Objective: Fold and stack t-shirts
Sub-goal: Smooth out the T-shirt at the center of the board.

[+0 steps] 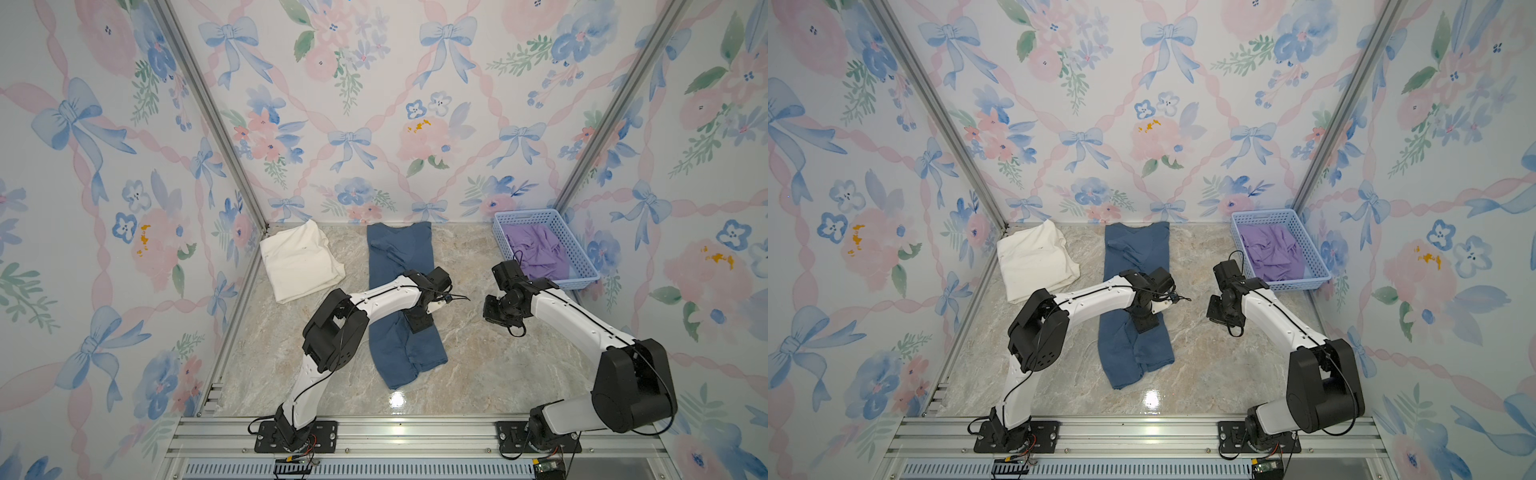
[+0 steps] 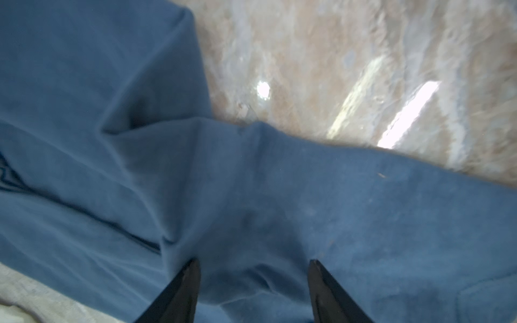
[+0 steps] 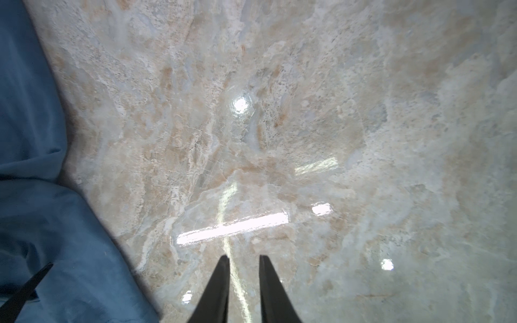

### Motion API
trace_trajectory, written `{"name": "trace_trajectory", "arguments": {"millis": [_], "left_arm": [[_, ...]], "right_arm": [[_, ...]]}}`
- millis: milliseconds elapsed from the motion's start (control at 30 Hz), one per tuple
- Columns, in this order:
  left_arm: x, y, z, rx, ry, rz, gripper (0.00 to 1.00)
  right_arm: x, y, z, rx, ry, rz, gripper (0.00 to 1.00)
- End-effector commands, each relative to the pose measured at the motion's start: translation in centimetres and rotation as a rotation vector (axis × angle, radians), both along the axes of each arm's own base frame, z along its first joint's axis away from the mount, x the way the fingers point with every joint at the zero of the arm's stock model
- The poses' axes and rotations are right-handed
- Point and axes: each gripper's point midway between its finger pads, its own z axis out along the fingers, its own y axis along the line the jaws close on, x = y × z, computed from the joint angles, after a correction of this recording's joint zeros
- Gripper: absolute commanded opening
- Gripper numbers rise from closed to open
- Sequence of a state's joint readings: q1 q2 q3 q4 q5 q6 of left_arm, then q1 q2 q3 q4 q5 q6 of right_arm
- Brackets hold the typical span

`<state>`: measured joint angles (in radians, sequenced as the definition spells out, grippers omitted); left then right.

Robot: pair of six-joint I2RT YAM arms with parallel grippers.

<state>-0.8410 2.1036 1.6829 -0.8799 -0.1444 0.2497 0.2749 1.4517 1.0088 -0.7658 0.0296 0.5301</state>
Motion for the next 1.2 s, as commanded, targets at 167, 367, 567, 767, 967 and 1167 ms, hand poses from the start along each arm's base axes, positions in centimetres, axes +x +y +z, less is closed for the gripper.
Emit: {"name": "trace_trajectory", "arguments": {"millis": [167, 367, 567, 767, 967, 1167], "left_arm": [[-0.2, 0.3, 6.4, -0.131, -0.045, 0.007, 0.67], [-0.4, 5.2, 3.4, -0.006, -0.004, 0.037, 0.67], [-1.1, 6.5, 2.6, -0.013, 0.046, 0.048, 0.67], [-0.6, 4.8, 2.0, -0.042, 0.073, 0.053, 0.66], [0.8, 5.6, 0.9, -0.008, 0.067, 0.101, 0.66], [4.9, 8.0, -0.5, -0.026, 0.081, 0.247, 0.65]], "right_arm": [[-1.9, 3.2, 1.5, -0.015, 0.016, 0.140, 0.30], [-3.2, 5.2, 0.8, -0.018, 0.034, 0.204, 0.32], [-3.3, 7.2, -1.1, -0.027, 0.076, 0.252, 0.31], [-3.3, 10.4, -1.5, -0.012, 0.085, 0.314, 0.30], [-5.1, 13.2, -3.0, -0.027, 0.116, 0.390, 0.28], [-7.5, 14.8, -5.4, -0.053, 0.165, 0.433, 0.26]]}}
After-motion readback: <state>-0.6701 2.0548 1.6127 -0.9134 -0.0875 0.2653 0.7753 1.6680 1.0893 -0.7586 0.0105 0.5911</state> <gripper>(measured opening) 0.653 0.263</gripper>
